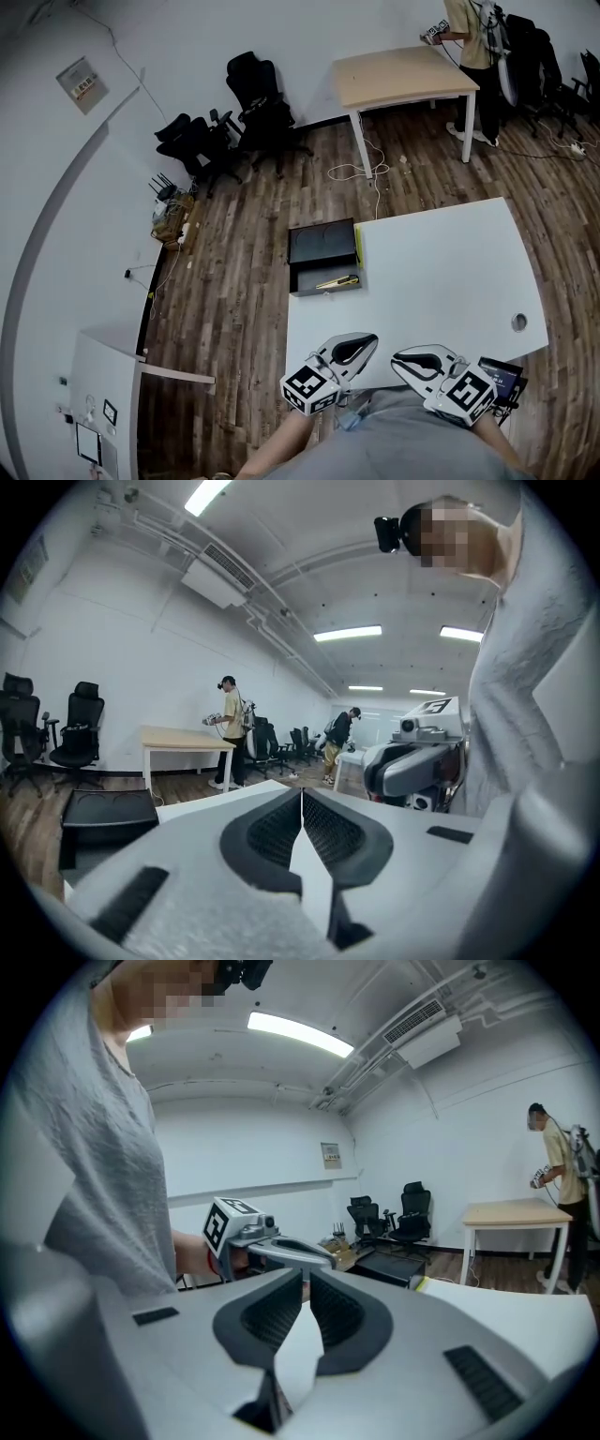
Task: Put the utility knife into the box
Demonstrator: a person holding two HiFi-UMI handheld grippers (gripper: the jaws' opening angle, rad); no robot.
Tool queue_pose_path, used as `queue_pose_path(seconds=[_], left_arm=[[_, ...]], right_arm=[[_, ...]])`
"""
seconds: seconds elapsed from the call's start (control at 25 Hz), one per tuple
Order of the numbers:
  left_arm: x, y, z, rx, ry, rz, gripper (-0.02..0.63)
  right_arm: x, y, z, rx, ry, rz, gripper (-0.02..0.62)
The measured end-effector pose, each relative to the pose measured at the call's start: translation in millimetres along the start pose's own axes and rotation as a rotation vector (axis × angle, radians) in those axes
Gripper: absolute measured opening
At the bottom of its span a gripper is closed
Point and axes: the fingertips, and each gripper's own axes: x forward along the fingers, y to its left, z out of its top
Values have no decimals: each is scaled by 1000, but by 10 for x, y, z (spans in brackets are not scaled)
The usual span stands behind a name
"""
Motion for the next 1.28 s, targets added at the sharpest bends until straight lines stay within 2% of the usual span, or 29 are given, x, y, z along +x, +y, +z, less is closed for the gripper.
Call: queue_pose_path(seconds=[0.16,0.2,0.28,0.36,0.44,0.6,0.84,0.92,1.04,1.16,1.28], left_arm=[[-49,-278,39,-62,-50,1,21],[-62,-340,34,-57,-50,2,20],[-82,-431,20,2,-31,12,21],[-98,-446,14,39,-23,24,20],[-138,-425,4,28,-38,24,21],[-202,-473,44,10,-68,-14,21],[-155,-667,82,108,-69,-74,21],[-158,-685,141,83,-84,-67,21],[-174,-682,84,105,-88,-80,20],[-162,-719,138,78,-97,-90,20],[-145,-729,13,119,-77,-134,20]], right_arm=[[-5,10,8,-14,3,16,37],[-5,29,18,-15,9,26,37],[-13,31,50,-21,15,31,37],[-25,-26,92,-30,8,10,37],[-13,-62,105,-36,1,-8,37],[51,5,122,-44,-18,19,37],[91,52,107,-43,-4,48,37],[98,64,100,-45,-9,53,37],[99,41,129,-37,-11,40,37],[78,39,166,-28,-14,44,37],[63,36,114,-32,-17,50,37]])
